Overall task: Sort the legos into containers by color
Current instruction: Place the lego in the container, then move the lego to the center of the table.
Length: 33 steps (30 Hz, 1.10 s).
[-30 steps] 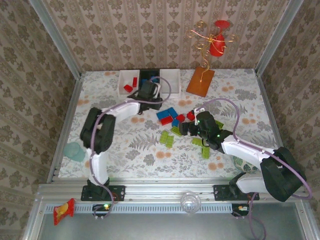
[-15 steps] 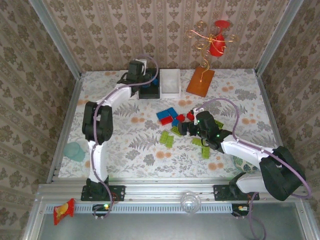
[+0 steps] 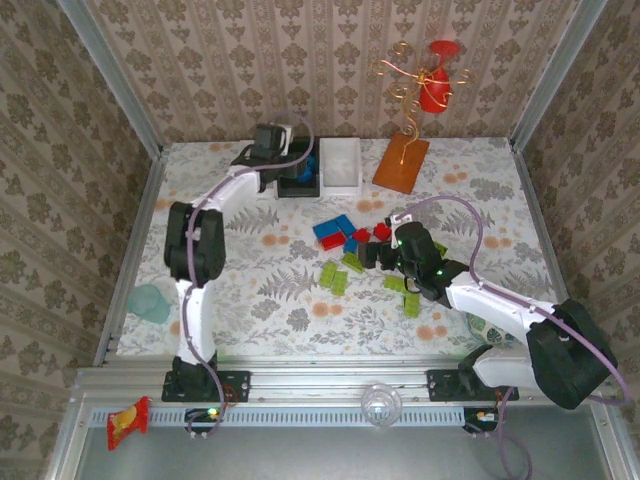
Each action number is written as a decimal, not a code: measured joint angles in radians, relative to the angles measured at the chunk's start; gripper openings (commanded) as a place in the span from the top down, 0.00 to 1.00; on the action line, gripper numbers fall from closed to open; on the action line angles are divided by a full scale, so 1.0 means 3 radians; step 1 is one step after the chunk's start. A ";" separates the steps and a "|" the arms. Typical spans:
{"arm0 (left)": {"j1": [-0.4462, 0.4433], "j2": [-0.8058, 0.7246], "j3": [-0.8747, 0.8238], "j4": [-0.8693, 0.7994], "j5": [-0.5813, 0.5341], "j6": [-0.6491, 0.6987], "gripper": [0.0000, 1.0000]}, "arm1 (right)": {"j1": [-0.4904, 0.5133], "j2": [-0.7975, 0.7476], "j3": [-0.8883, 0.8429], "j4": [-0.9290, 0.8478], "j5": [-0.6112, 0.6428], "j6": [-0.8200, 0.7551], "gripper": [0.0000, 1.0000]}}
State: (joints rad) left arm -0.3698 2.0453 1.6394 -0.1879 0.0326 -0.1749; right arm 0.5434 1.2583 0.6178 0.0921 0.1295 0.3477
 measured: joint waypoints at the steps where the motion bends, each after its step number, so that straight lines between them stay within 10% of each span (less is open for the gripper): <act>1: 0.0001 -0.0201 -0.0231 0.0050 0.0061 -0.0023 0.27 | 0.0000 0.0000 0.0000 -0.0027 0.0009 0.0001 0.00; 12: -0.0549 -0.1868 -0.2656 0.0558 0.0796 -0.0291 0.25 | -0.0001 0.0187 0.0263 -0.0656 0.0086 -0.0036 0.01; 21: -0.1315 -0.1640 -0.2745 0.0416 0.0529 -0.0520 0.23 | -0.0001 0.0122 0.0239 -0.0724 0.0085 -0.0008 0.01; 33: -0.1390 -0.1033 -0.2387 0.0277 0.0305 -0.0551 0.31 | -0.0001 0.0065 0.0159 -0.0722 0.0086 0.0005 0.01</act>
State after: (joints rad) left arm -0.7868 1.7355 0.9234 -0.1047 0.1242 -0.3401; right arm 0.5430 1.2778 0.6655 -0.1246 0.1555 0.3492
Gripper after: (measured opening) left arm 0.706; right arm 0.994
